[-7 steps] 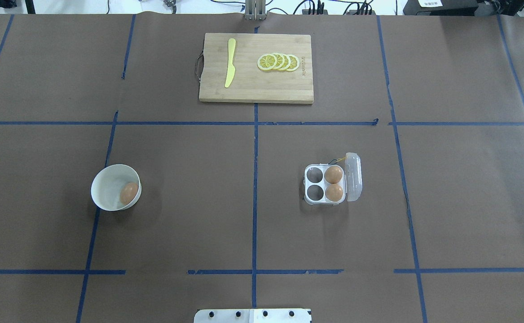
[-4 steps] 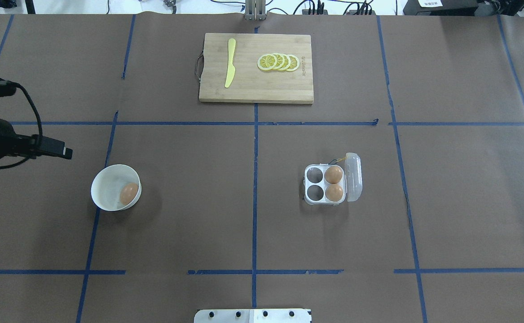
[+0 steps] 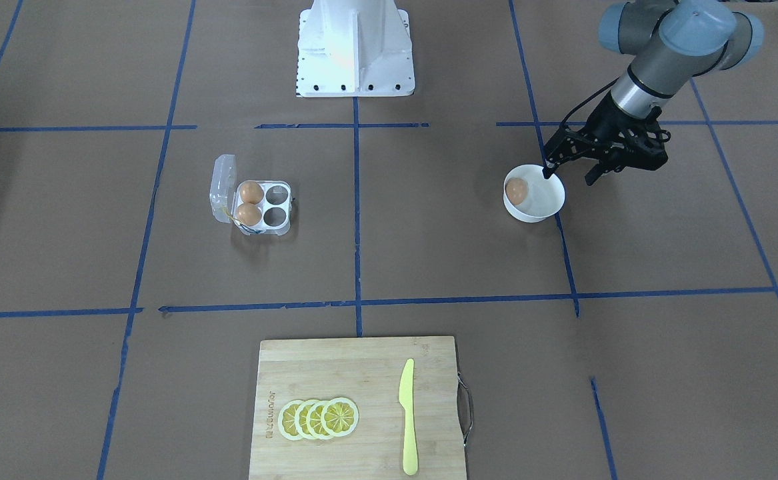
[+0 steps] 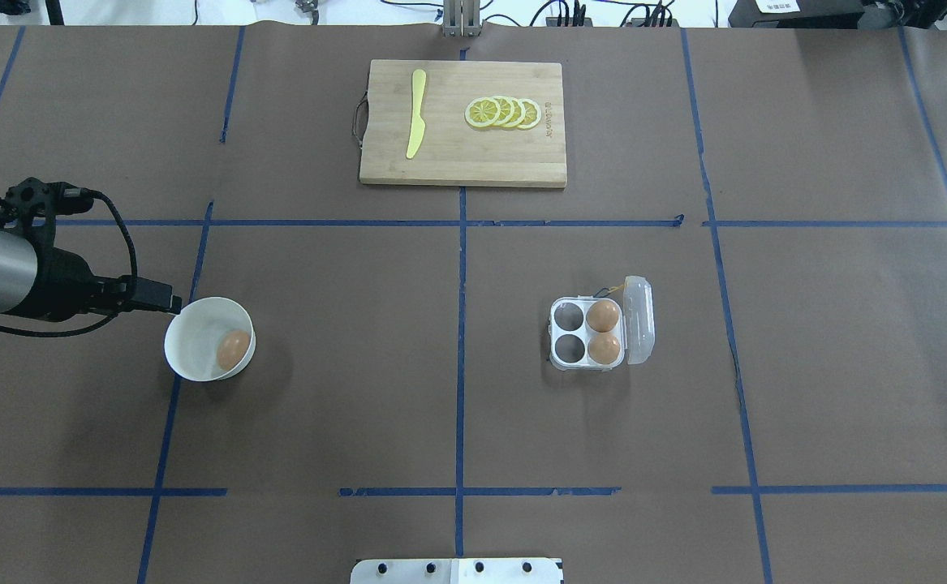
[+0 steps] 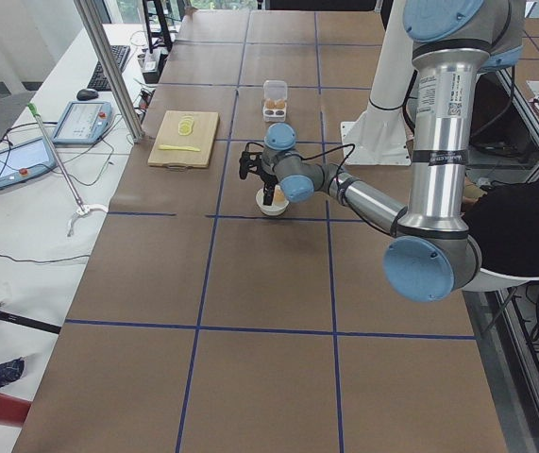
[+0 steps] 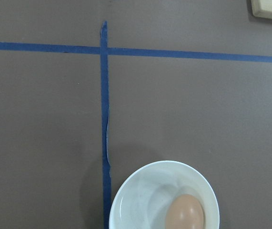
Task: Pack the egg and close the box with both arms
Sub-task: 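Move the left gripper over the white bowl toward the brown egg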
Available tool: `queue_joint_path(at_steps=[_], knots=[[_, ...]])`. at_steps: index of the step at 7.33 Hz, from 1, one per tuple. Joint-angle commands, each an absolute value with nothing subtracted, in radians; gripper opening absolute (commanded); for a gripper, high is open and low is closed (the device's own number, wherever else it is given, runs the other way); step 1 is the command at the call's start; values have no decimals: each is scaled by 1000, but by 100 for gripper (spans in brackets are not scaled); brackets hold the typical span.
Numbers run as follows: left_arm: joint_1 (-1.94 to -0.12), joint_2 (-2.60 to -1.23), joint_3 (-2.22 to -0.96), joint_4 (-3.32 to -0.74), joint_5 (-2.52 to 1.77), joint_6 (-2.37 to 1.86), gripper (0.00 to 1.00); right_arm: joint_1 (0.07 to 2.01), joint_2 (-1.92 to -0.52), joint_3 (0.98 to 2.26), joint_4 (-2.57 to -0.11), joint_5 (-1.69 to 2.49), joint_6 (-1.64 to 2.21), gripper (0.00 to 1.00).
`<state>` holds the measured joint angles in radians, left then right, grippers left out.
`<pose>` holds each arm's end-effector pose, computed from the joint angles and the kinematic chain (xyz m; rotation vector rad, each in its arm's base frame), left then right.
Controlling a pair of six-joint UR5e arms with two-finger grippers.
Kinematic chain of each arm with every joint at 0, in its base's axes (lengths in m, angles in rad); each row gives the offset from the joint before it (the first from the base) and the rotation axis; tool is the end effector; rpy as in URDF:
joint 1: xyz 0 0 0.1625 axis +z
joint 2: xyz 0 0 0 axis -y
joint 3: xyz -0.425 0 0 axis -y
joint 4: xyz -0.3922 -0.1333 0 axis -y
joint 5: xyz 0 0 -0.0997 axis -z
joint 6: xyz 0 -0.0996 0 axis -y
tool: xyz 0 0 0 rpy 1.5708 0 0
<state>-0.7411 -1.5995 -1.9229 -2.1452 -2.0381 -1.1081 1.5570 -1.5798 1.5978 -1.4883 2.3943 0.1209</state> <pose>0.3139 -0.4072 0.4115 0.1750 1.0142 -0.0303 0.0534 -0.4951 0.6378 0.0392 -0.8274 0.0595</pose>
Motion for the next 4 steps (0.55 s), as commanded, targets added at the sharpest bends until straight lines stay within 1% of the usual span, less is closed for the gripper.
queue_joint_path(at_steps=[1,4], knots=[[-704,-1650,-1872,-2143,-2013,-1109,88,1557,-1582,1595,-1488,2396,120,100],[-664,-1663,-1847,-2144,-1991,-1111,83,1557,-1582,1595,-1488,2396,118,100]])
